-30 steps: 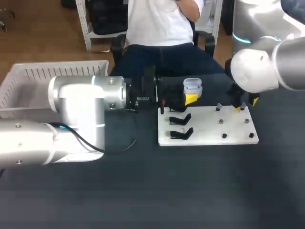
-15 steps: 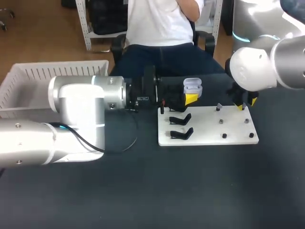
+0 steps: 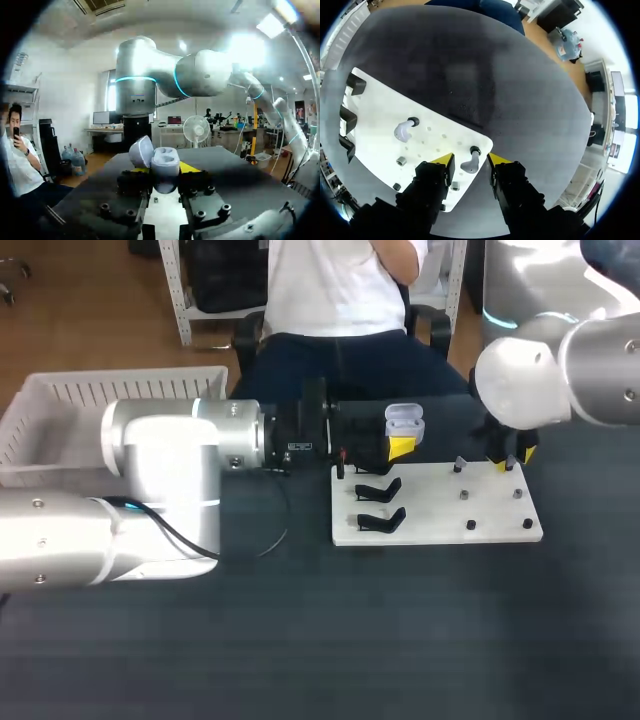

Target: Pick up each earbud case from the left stands, insert the matching earbuds, close the lid, and place the case in the box.

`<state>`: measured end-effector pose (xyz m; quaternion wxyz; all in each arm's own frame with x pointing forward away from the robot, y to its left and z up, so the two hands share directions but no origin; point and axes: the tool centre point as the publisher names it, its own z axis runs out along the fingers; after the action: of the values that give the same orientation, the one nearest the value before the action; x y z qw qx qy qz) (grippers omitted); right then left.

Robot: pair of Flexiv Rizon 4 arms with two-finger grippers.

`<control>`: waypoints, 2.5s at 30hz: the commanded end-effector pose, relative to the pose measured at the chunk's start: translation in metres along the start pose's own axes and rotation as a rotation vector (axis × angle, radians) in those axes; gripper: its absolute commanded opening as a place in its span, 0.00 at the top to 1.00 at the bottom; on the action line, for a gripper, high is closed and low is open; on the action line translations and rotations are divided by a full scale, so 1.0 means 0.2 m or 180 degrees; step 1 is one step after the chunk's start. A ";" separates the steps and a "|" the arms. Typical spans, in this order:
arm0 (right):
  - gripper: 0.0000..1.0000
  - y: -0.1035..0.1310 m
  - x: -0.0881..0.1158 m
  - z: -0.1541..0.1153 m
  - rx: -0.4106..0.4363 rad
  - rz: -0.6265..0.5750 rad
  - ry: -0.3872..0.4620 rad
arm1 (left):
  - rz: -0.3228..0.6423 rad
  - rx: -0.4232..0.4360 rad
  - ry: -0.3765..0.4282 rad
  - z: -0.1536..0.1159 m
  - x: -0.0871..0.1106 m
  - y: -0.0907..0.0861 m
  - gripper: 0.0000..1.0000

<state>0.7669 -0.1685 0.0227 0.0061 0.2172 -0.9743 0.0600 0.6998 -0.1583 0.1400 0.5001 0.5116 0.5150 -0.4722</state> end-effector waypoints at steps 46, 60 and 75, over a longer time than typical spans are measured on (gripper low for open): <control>1.00 0.19 0.22 -0.59 -0.0150 -0.0026 -0.0049 | 0.0013 -0.0017 -0.0021 0.00 0.01 0.00 1.00; 1.00 0.28 0.27 -0.66 -0.0052 0.0048 0.0079 | 0.0013 -0.0017 -0.0021 0.00 0.01 0.00 1.00; 1.00 0.33 0.35 -0.68 -0.0233 0.1768 -0.0167 | 0.0013 -0.0017 -0.0021 0.00 0.01 0.00 1.00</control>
<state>0.6886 -0.1199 0.1495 0.0121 0.0453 -0.9988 0.0155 0.6999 -0.1584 0.1401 0.5000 0.5116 0.5151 -0.4722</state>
